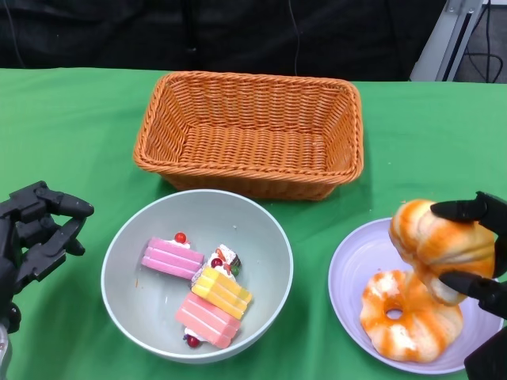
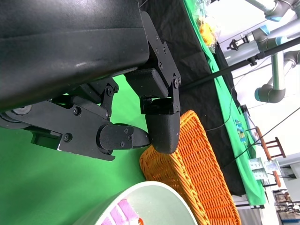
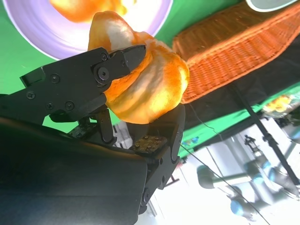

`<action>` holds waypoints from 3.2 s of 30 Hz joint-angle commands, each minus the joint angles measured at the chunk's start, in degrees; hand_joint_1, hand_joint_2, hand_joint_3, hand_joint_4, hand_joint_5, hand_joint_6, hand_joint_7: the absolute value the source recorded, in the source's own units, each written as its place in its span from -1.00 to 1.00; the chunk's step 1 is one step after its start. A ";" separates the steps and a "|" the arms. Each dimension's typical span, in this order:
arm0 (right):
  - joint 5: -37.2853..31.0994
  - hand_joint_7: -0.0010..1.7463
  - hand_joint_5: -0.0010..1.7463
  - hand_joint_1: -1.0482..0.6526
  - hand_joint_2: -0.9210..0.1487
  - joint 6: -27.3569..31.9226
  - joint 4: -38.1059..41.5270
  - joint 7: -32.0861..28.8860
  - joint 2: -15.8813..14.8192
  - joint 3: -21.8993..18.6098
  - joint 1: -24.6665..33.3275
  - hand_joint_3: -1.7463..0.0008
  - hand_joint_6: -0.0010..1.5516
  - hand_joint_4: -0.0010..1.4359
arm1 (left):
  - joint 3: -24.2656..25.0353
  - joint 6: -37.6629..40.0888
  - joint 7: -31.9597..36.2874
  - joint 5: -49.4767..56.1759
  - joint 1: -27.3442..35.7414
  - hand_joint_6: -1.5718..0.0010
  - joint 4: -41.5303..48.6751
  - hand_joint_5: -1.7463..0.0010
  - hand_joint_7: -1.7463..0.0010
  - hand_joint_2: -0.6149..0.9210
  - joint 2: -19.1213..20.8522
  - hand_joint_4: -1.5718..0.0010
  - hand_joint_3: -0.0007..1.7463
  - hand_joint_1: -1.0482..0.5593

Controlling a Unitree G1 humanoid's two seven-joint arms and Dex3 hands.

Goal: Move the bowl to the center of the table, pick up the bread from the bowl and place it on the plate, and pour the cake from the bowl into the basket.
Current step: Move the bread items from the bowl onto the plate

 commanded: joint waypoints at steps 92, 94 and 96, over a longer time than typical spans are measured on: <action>16.98 -0.97 -0.67 -0.12 -1.00 17.64 10.66 2.98 2.00 4.90 -3.38 0.90 -0.17 -0.08 | 0.11 0.54 -1.06 -0.78 0.25 -0.11 -0.29 -0.62 -0.21 0.87 2.14 -0.07 -0.48 0.07; 16.56 -0.97 -0.69 -0.13 -1.00 17.85 10.36 3.06 2.07 4.92 -3.36 0.90 -0.17 -0.08 | -0.02 0.47 -1.11 -0.68 0.27 -0.10 -0.28 -0.62 -0.22 0.88 2.23 -0.07 -0.48 0.07; 16.04 -0.98 -0.71 -0.18 -1.00 18.72 9.97 3.29 2.02 5.03 -3.47 0.91 -0.18 -0.10 | 0.04 0.29 -1.05 -0.87 0.23 -0.10 -0.27 -0.62 -0.23 0.88 2.09 -0.06 -0.48 0.08</action>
